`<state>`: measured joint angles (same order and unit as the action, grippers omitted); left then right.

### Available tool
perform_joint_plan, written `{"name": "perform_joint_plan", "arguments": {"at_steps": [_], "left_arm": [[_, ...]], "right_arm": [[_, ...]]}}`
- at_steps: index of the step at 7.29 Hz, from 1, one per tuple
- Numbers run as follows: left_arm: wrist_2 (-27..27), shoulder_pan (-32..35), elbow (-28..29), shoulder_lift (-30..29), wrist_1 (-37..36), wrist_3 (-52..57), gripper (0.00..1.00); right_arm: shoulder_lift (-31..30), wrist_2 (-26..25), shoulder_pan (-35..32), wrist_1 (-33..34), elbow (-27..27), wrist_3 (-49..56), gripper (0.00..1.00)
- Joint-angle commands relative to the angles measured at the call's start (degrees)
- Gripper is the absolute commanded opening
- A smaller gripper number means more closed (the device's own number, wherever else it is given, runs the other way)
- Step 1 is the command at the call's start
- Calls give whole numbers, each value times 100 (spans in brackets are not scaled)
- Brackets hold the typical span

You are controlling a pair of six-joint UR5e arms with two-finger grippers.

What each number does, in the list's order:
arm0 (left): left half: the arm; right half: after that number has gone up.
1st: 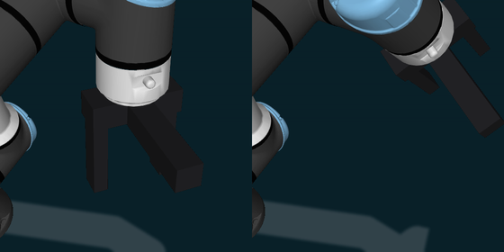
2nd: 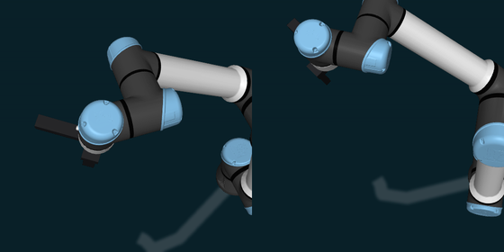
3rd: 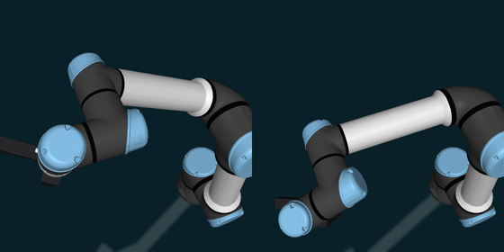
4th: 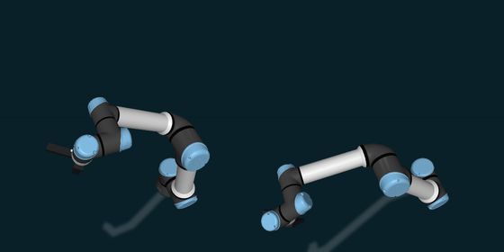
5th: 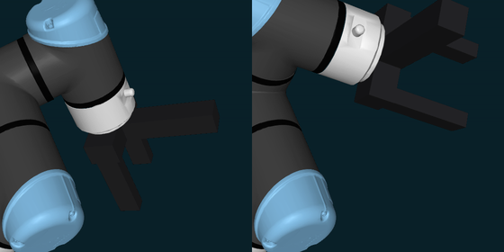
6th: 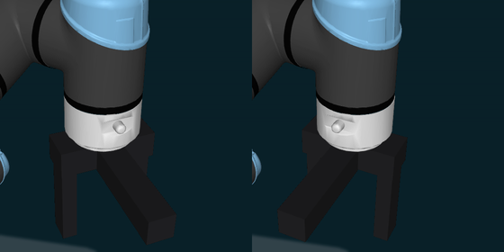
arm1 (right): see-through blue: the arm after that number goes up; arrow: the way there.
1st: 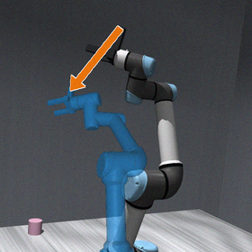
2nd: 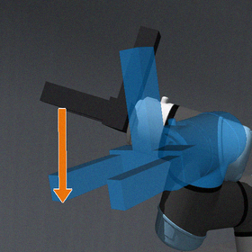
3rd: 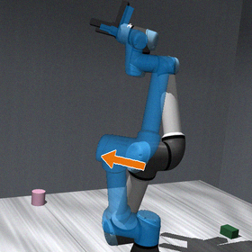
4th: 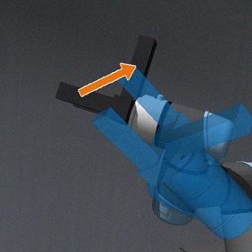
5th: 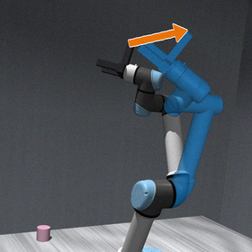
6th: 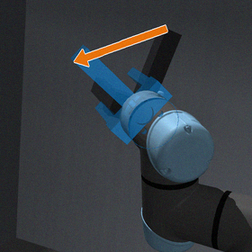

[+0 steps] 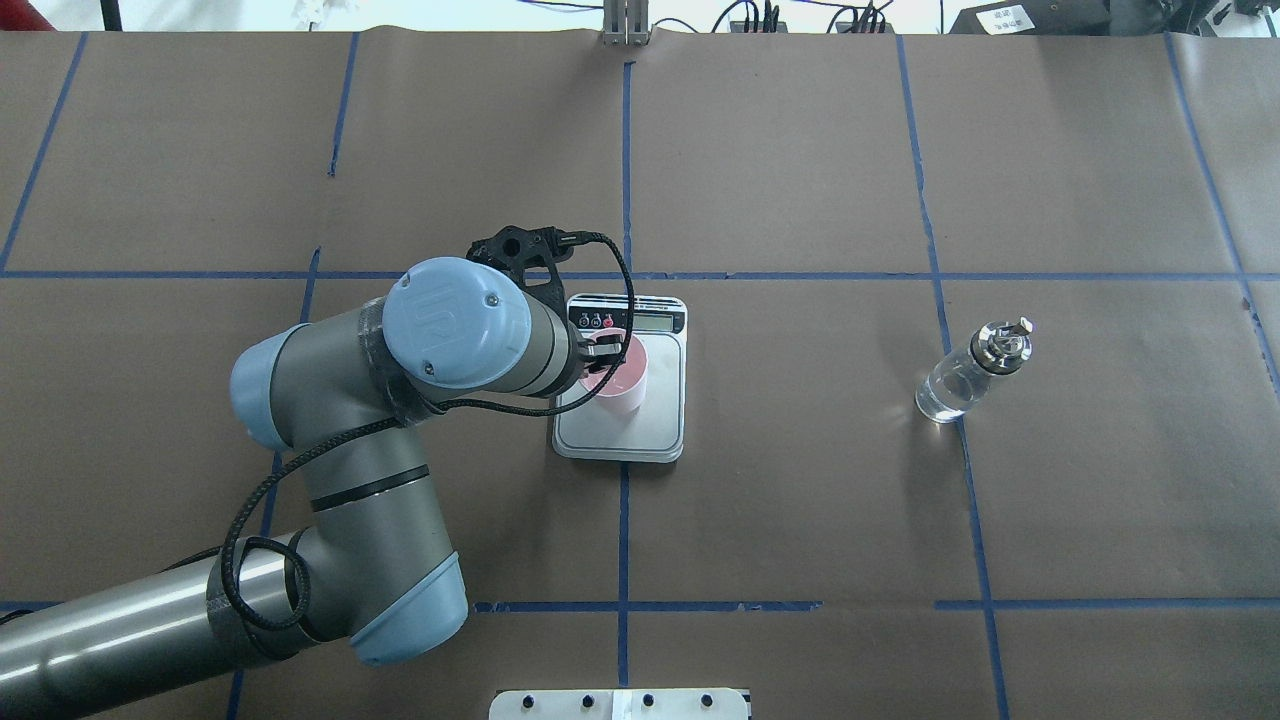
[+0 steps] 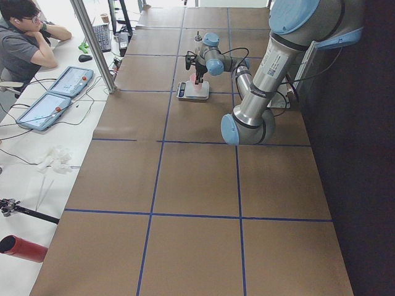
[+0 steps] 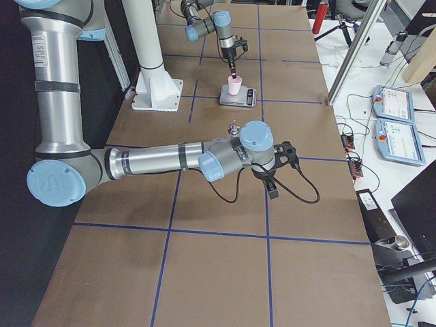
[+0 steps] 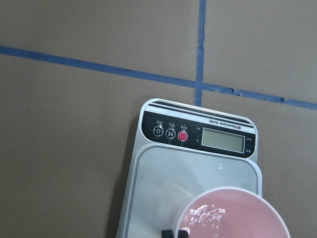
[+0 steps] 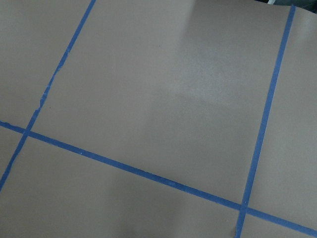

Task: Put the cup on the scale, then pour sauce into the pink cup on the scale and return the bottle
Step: 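Carry the pink cup with the left gripper onto the scale, then open the left gripper and withdraw it from the cup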

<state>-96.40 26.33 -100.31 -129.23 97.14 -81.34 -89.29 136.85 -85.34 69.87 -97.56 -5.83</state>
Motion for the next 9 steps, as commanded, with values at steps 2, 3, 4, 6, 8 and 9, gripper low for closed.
{"name": "perform_joint_plan", "arguments": {"at_steps": [2, 3, 4, 6, 8, 9], "left_arm": [[7, -5, -75, 12, 16, 66, 100], [-54, 13, -293, 64, -10, 309, 100], [-63, 56, -722, 308, -185, 834, 100], [-98, 511, -1925, 1307, -485, 2072, 100], [-877, 1615, -2045, 1996, -477, 3634, 100], [-1333, 2361, -2036, 2433, -442, 4652, 100]], "right_arm": [[-1, 0, 0, 0, 0, 3, 100], [-1, 0, 0, 0, -9, -6, 100], [8, 9, 17, -9, -9, -15, 100], [52, 9, 296, -9, -419, -659, 100], [52, -175, 1095, 0, -1323, -2407, 100], [43, -306, 1412, 18, -1736, -3049, 100]]}}
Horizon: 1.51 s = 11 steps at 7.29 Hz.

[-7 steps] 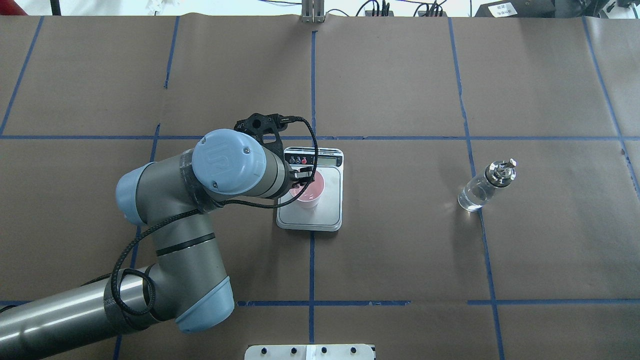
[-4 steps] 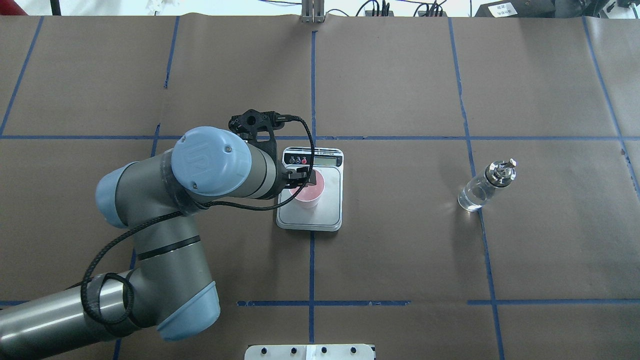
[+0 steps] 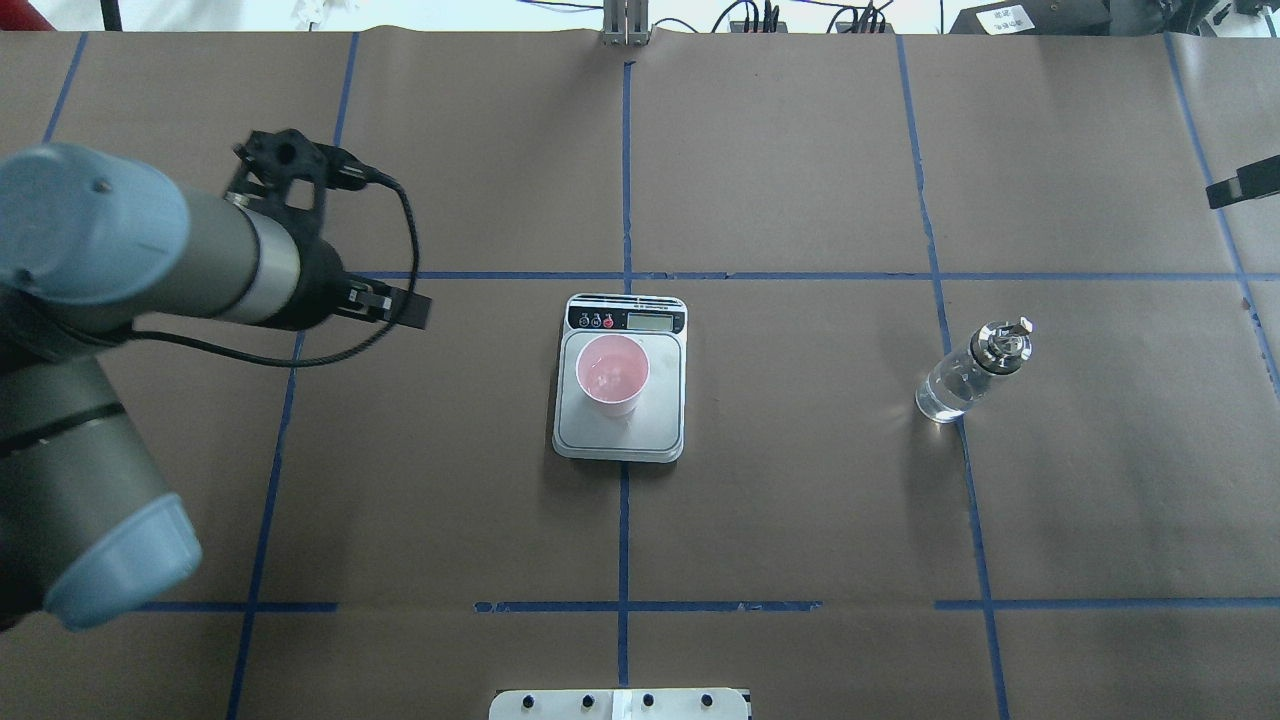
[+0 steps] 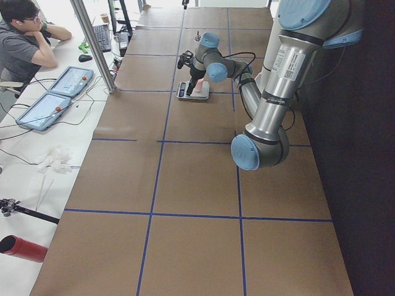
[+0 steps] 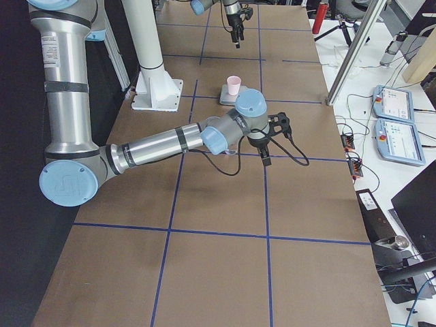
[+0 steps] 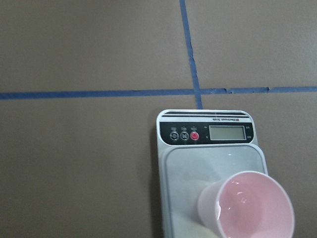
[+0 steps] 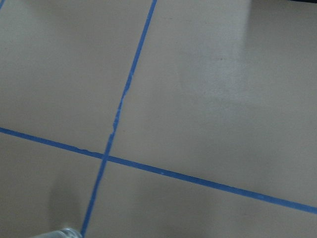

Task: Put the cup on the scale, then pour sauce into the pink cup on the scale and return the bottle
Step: 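Open the left gripper and withdraw it from the cup, then reach the right gripper to the glass sauce dispenser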

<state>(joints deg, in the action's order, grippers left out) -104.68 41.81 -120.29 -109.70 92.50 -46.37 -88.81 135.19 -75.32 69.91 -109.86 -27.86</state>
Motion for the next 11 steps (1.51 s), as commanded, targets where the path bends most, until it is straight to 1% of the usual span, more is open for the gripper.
{"name": "perform_joint_plan", "arguments": {"at_steps": [1, 2, 3, 4, 5, 6, 7, 8, 9, 10, 11], "left_arm": [[-945, 1630, -21, 919, 31, 1601, 100], [-1749, 2569, 267, 1150, 57, 1744, 100], [-2062, 3344, 678, 1213, -3, 2729, 100], [-2135, 4213, 1422, 1431, 40, 4644, 100], [-2336, 4622, 2213, 1399, -30, 5081, 100], [-2459, 4739, 2595, 1424, 5, 5173, 100], [-2504, 5036, 2590, 1564, 57, 5252, 100], [-2505, 5057, 2494, 1652, 40, 5244, 100], [-2513, 5057, 2493, 1679, 40, 5244, 100], [-2513, 5057, 2441, 1775, 66, 5244, 100], [-2513, 5057, 2423, 1846, 66, 5235, 100]], "right_arm": [[-22, -377, 874, 23, -980, -1627, 100], [-5, -867, 1514, 23, -1376, -2409, 100], [-5, -1533, 2182, 32, -1658, -3026, 100], [-22, -2332, 2885, 40, -1870, -3581, 100], [-48, -2914, 3414, 41, -1951, -3882, 100], [-109, -3250, 3776, 41, -1969, -4094, 100], [-258, -3932, 4241, 14, -1986, -4139, 100], [-529, -4975, 4924, -64, -1986, -4410, 100], [-897, -6038, 5618, -526, -1934, -4638, 100], [-1214, -6658, 6008, -1244, -1621, -4763, 100], [-1226, -7029, 6099, -1930, -1034, -4773, 100]]}}
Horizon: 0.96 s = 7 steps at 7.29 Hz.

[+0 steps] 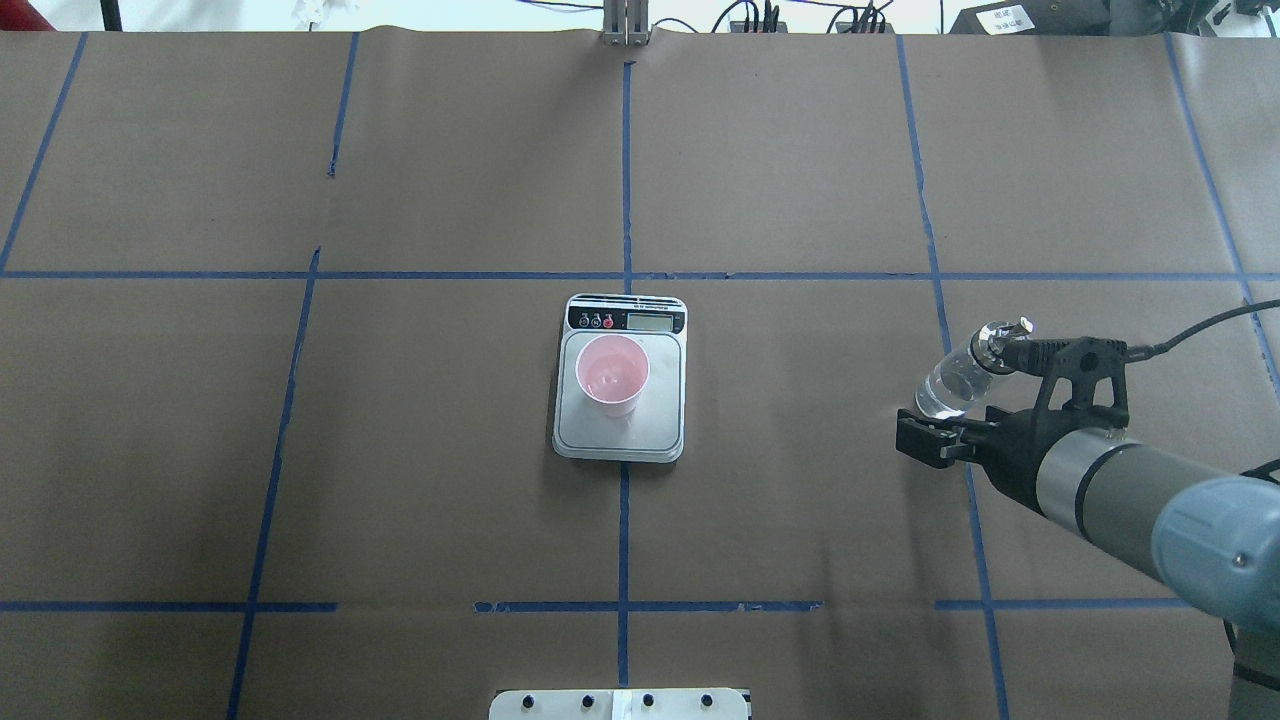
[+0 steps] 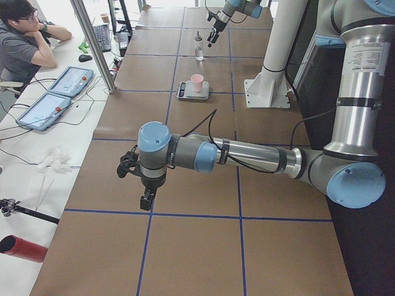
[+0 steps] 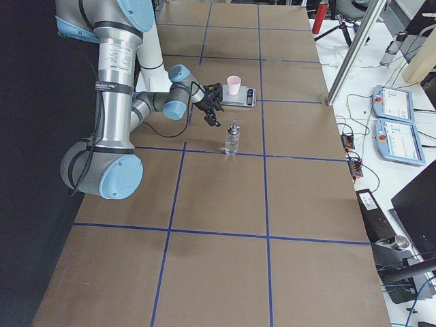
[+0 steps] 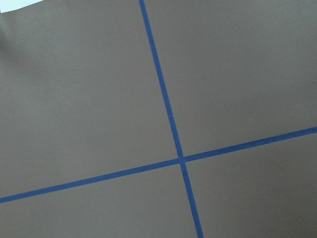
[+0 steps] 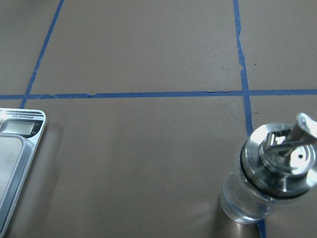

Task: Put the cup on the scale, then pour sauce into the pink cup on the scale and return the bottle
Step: 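Reach the right gripper to the glass sauce dispenser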

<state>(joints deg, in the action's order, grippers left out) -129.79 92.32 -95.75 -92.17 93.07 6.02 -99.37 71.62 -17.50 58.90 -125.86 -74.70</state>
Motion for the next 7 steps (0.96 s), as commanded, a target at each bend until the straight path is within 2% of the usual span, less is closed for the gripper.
{"name": "perform_joint_plan", "arguments": {"at_steps": [1, 2, 3, 6, 7], "left_arm": [[-11, 6, -23, 242, 35, -13, 100], [-203, 6, 21, 434, 27, -21, 100], [-797, 6, -57, 732, 18, -48, 100], [-899, -3, -146, 762, 26, -48, 100], [-882, -12, -224, 762, 18, -57, 100]], "right_arm": [[-162, -963, 335, -1376, 1033, -72, 100], [-179, -1087, 335, -1434, 1107, -19, 100], [-171, -1236, 335, -1443, 1134, -10, 100], [-57, -1798, 361, -1452, 1327, 8, 100], [83, -1992, 370, -1460, 1554, 8, 100]]}}
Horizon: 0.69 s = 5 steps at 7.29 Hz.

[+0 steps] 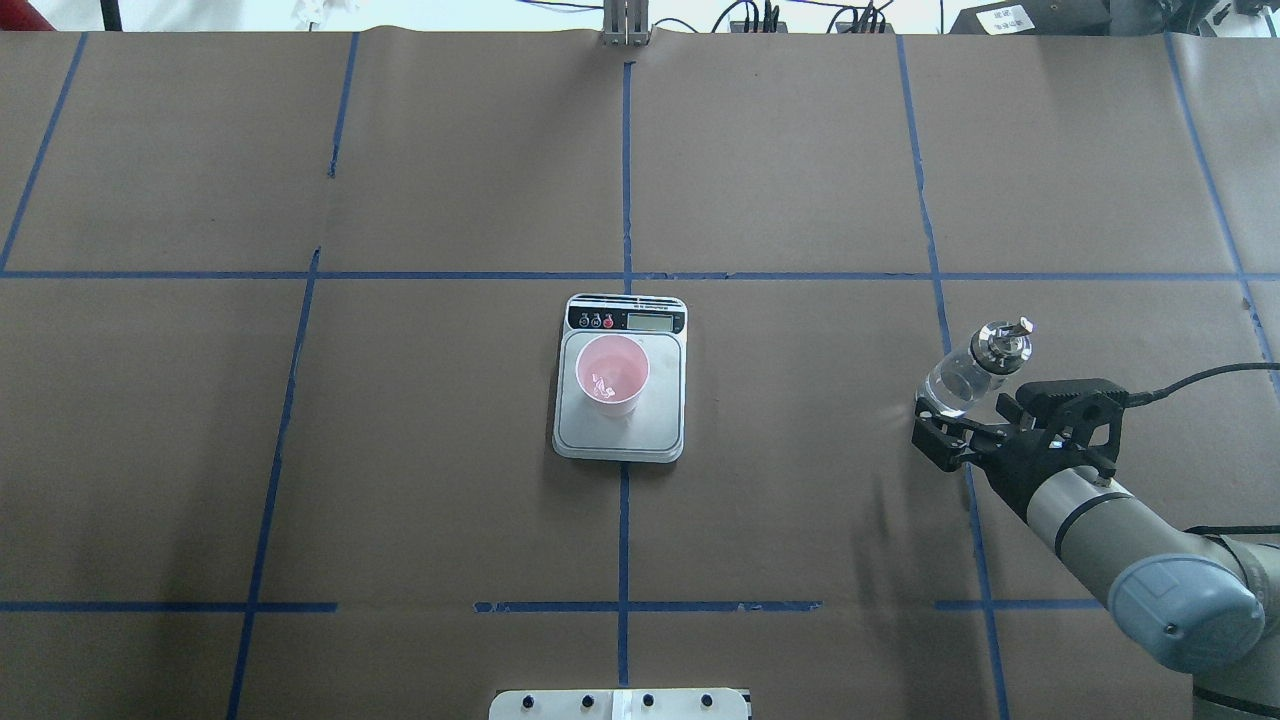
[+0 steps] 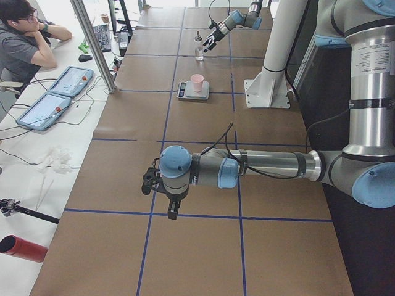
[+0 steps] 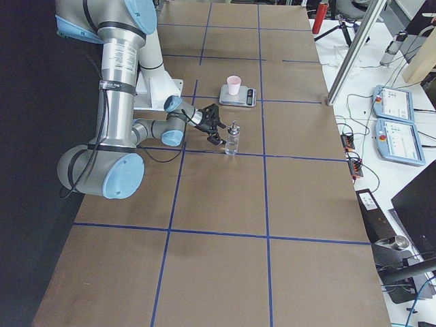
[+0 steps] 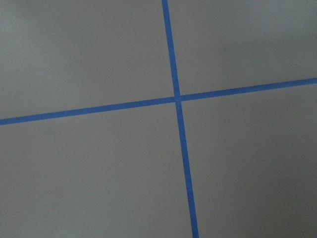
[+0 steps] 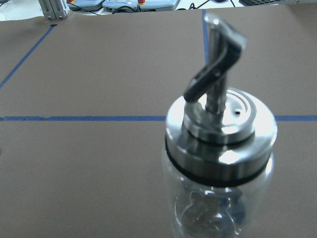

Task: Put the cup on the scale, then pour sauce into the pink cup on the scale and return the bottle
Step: 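Reach the right gripper to the glass sauce dispenser, then grasp the glass dispenser with the right gripper and lift it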

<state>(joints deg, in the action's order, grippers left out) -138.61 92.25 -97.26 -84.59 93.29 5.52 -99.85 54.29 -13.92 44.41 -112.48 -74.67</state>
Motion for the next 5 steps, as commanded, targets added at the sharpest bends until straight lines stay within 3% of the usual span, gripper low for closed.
{"name": "perform_joint_plan", "arguments": {"at_steps": [1, 5], "left_arm": [[10, -6, -91, 4, -4, -7, 100], [1, -6, -91, 4, -4, -7, 100]], "right_arm": [[394, -426, 3, -11, 505, 31, 100], [475, -919, -41, -20, 710, 119, 100]]}}
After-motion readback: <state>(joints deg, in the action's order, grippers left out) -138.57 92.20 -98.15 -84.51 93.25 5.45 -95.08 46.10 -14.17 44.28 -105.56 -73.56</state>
